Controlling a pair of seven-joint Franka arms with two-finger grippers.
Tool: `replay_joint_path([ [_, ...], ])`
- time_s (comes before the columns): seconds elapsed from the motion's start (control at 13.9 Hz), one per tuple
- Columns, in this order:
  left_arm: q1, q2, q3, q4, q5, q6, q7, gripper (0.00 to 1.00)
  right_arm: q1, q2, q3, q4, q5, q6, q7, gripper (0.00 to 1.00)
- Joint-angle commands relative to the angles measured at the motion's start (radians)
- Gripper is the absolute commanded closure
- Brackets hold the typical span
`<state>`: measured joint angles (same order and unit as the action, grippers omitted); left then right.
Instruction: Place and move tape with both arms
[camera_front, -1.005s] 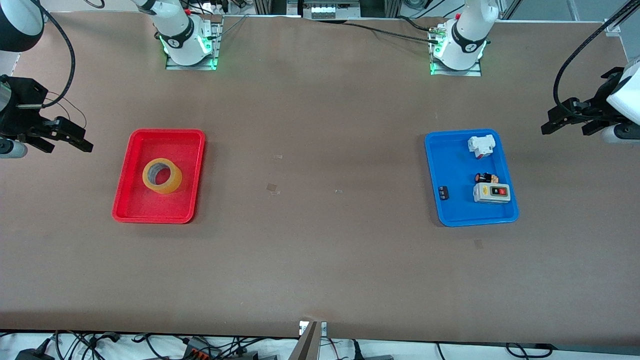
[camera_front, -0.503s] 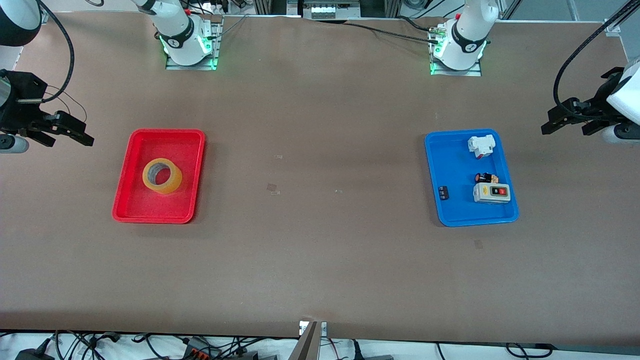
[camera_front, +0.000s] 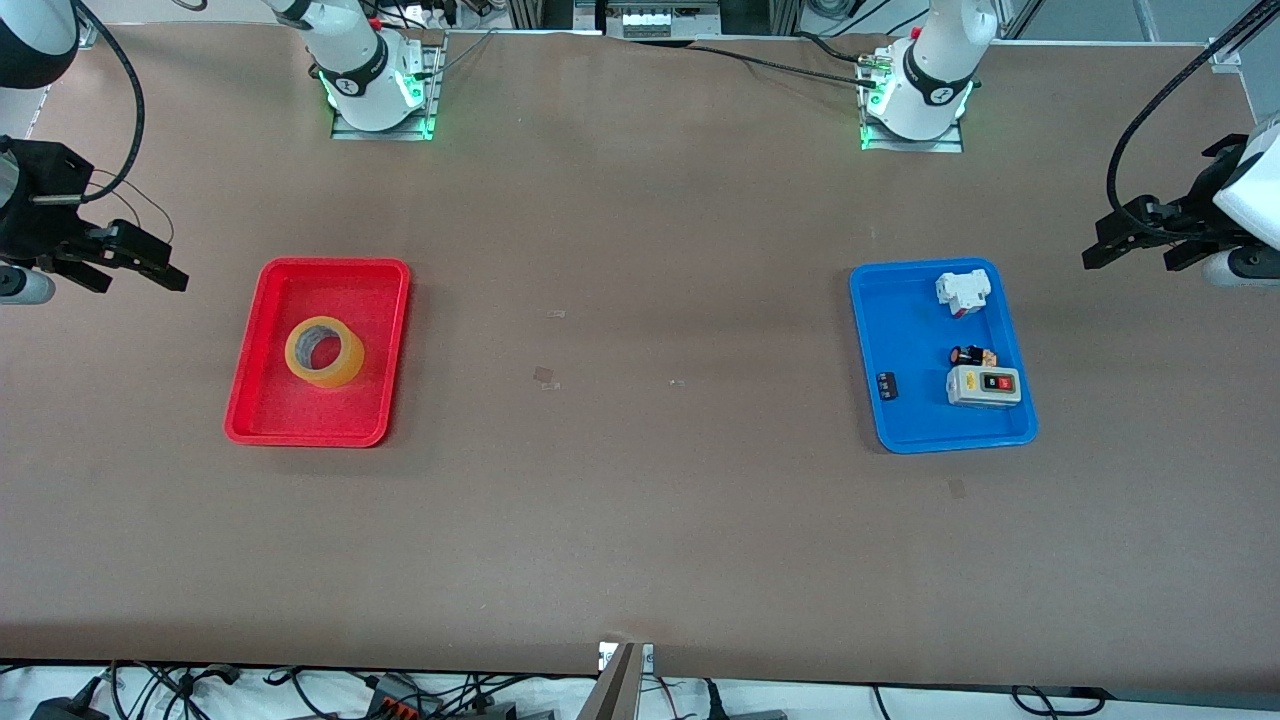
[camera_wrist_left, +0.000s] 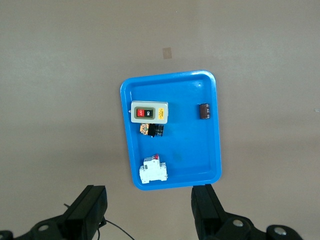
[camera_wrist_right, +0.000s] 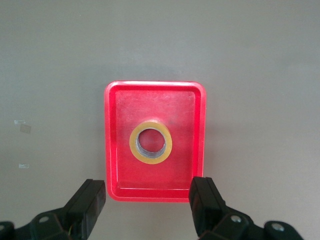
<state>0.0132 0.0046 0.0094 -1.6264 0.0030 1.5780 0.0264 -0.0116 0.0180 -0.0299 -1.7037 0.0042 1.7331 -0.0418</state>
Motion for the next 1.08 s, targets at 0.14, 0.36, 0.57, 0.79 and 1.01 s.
replay_joint_path([
  [0.14,-0.001,-0.002,-0.003,0.013,0.025,-0.016,-0.008,0.0,-0.019,-0.03,0.028,-0.008,0.005,-0.04,-0.006,0.0],
  [0.36,-0.001,-0.002,-0.003,0.013,0.023,-0.016,-0.008,0.0,-0.019,-0.03,0.028,-0.008,0.004,-0.04,-0.006,0.0],
  [0.57,-0.001,0.0,-0.003,0.006,0.025,-0.016,-0.008,0.0,-0.018,-0.03,0.028,-0.008,0.0,-0.044,-0.006,0.0],
  [0.79,-0.001,0.0,-0.003,0.006,0.025,-0.016,-0.008,0.0,-0.016,-0.03,0.028,-0.007,0.002,-0.053,-0.004,0.0],
  [1.01,-0.001,-0.002,-0.003,0.008,0.025,-0.016,-0.008,0.0,-0.014,-0.033,0.028,-0.007,0.0,-0.064,-0.004,0.0],
])
